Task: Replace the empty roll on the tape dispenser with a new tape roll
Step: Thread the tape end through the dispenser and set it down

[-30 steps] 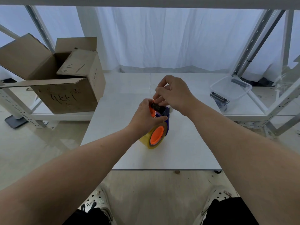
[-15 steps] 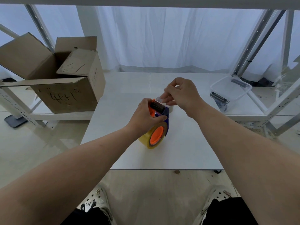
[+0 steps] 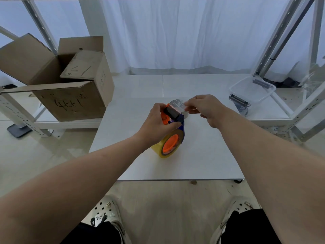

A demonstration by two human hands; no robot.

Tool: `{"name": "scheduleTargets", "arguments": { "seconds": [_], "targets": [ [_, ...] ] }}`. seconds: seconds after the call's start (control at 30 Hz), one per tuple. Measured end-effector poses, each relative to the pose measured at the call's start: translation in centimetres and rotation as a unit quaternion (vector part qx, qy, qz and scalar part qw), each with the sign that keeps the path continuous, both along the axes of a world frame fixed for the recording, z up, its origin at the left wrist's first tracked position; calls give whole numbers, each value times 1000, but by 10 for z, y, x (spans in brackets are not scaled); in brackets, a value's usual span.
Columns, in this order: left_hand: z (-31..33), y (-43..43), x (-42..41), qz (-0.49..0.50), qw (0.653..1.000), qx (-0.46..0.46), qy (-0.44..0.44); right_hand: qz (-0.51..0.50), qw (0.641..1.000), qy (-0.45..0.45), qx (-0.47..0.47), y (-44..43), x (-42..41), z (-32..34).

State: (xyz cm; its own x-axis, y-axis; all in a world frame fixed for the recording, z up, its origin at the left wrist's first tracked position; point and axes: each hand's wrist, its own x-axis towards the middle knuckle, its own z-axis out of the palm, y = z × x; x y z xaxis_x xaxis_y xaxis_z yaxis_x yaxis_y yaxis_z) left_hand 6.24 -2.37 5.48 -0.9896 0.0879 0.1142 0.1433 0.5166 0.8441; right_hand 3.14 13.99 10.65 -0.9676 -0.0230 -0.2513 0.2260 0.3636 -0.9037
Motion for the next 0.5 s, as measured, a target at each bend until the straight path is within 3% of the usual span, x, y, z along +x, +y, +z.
{"name": "scheduleTargets", "arguments": {
  "seconds": [0.23, 0.5],
  "targets": [
    [-2, -4, -2, -28, 999, 13, -11, -16, 995, -97, 10, -7, 2, -9],
    [-3, -11, -2, -63, 998, 19, 1, -60, 979, -177, -81, -18, 13, -18]
  ]
}}
